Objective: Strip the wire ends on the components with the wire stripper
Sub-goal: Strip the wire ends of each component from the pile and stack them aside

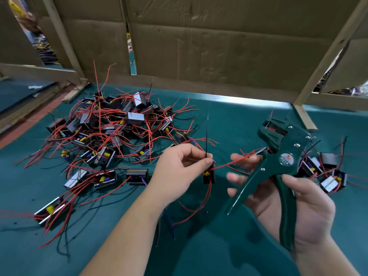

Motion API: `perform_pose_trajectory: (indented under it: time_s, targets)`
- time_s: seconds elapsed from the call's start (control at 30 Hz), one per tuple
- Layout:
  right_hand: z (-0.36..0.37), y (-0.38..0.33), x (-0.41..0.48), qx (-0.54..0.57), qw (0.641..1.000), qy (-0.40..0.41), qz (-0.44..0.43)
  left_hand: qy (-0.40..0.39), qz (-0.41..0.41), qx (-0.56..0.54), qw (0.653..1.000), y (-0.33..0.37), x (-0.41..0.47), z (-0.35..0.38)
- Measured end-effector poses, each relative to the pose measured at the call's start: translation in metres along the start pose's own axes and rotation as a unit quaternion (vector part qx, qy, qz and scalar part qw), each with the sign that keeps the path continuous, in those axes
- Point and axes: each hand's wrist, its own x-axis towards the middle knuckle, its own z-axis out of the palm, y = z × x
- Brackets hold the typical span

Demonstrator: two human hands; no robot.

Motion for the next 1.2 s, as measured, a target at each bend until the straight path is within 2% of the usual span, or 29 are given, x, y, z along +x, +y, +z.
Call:
perform_pose_trajectory:
  time_s: [0.13,0.23,0.33,0.4,0.47,0.53,0.63,0.73,0.87,0.97,1.07,1.13,1.2]
  targets:
    - [-0.002,0.000,0.001,0.077,0.996,-0.043,0.015,-0.046,0.073,0.147,0.985,0.004,-0.004,-0.002]
    - [0.000,0.004,0.002,0.065,0.997,-0.043,0.013,-0.062,0.106,0.106,0.987,0.008,-0.008,0.004]
    - [0.005,0.009,0.001,0.025,0.999,-0.012,0.018,-0.069,0.077,0.057,0.993,0.007,-0.009,0.013]
    - [0.007,0.009,0.000,0.020,0.999,0.001,0.028,-0.052,0.030,0.027,0.998,0.002,-0.009,0.018]
    - [0.008,0.008,0.000,0.018,0.999,-0.005,0.034,-0.035,-0.026,0.000,0.999,-0.001,-0.008,0.021]
    - [0.008,0.008,0.000,0.013,0.999,-0.018,0.034,-0.063,-0.065,-0.029,0.996,-0.002,-0.007,0.023]
    - [0.008,0.009,0.001,0.025,0.999,-0.019,0.026,-0.096,-0.054,-0.032,0.993,0.004,-0.009,0.023]
    - [0.009,0.010,0.001,0.014,1.000,-0.019,0.018,-0.058,-0.008,-0.017,0.998,0.010,-0.010,0.023]
    - [0.009,0.009,0.000,0.005,1.000,0.004,0.017,-0.004,-0.022,-0.102,0.995,0.016,-0.013,0.026]
    - [0.011,0.011,-0.001,0.000,1.000,0.015,0.027,0.039,0.028,-0.026,0.999,0.012,-0.014,0.027]
    - [0.011,0.014,-0.001,-0.024,0.999,0.009,0.023,0.049,0.084,0.056,0.994,0.008,-0.014,0.025]
    - [0.010,0.014,0.000,-0.047,0.999,0.011,0.017,0.044,0.094,0.071,0.992,0.008,-0.012,0.021]
    - [0.008,0.012,0.001,-0.076,0.996,0.034,0.017,0.034,0.086,0.039,0.995,0.011,-0.009,0.014]
